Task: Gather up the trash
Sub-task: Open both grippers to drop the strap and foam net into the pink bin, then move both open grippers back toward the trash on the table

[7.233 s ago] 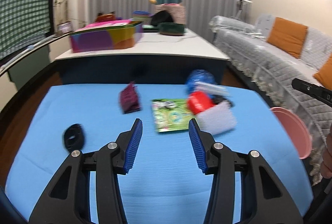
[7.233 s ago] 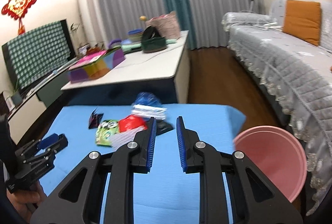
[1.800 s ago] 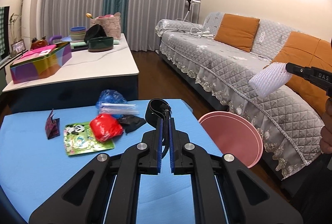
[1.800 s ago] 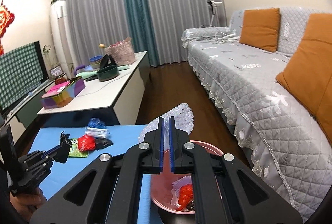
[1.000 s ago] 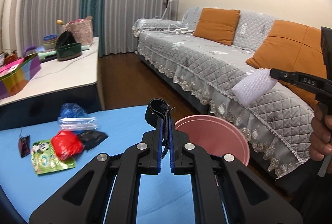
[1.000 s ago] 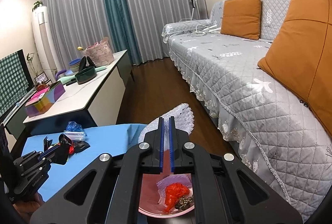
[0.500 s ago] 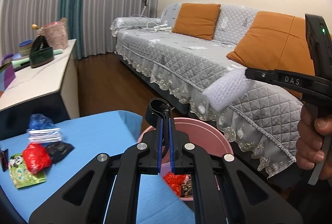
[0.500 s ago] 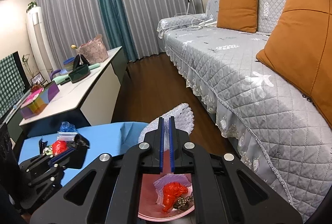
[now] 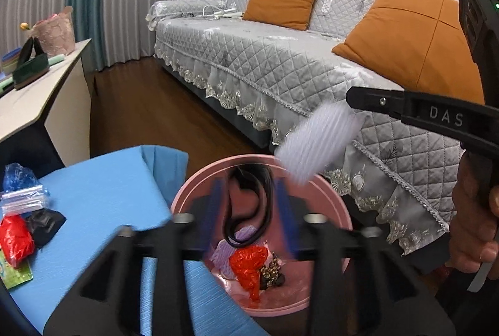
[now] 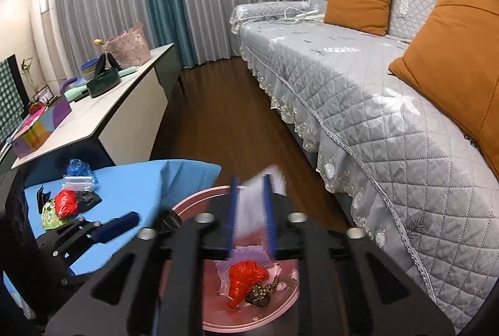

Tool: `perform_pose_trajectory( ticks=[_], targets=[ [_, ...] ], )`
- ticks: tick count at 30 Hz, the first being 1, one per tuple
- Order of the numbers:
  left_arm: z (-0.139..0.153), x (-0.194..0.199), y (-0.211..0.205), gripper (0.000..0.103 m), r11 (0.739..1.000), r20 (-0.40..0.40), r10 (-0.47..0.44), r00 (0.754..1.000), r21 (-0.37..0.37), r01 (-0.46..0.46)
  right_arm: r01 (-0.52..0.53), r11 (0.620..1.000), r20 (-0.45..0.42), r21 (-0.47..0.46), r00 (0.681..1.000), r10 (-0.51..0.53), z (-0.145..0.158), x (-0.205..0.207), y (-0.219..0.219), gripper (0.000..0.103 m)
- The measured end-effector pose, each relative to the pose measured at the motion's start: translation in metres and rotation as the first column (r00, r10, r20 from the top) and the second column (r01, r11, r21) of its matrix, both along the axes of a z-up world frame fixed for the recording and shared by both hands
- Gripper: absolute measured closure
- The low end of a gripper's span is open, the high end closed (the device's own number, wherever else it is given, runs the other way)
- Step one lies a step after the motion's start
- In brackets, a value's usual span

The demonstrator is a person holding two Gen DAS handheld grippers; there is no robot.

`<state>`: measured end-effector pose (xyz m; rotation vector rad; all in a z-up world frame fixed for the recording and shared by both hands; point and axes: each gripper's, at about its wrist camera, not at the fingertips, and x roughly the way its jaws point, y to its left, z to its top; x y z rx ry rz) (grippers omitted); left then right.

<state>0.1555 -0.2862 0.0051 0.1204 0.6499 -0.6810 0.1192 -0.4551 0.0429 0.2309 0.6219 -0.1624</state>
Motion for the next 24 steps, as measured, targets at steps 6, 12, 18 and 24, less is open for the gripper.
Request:
perform_pose_trajectory(
  ticks=[6,12,18,24],
  targets=[
    [0.002,-0.005,0.028,0.061,0.999,-0.005,0.048,0.999,-0.005,-0.048,0.029,0.999,0.008,0.032,1.000,-0.030,0.001,0.000,-0.004,0.059],
    [0.023,-0.024,0.066,0.061,0.996,0.032,0.087,0.996,-0.012,-0.087,0.017,1.000,0.012,0.003,1.000,-0.017,0.005,0.001,0.009,0.059],
    [0.051,-0.040,0.109,0.061,0.992,0.091,0.126,0.988,-0.021,-0.124,-0.005,1.000,0.030,-0.023,1.000,0.006,0.013,-0.009,0.028,0.059],
    [0.068,-0.051,0.151,0.061,0.987,0.133,0.163,0.978,-0.008,-0.163,-0.034,0.998,0.065,-0.047,0.997,0.037,0.023,-0.022,0.050,0.059]
  ],
)
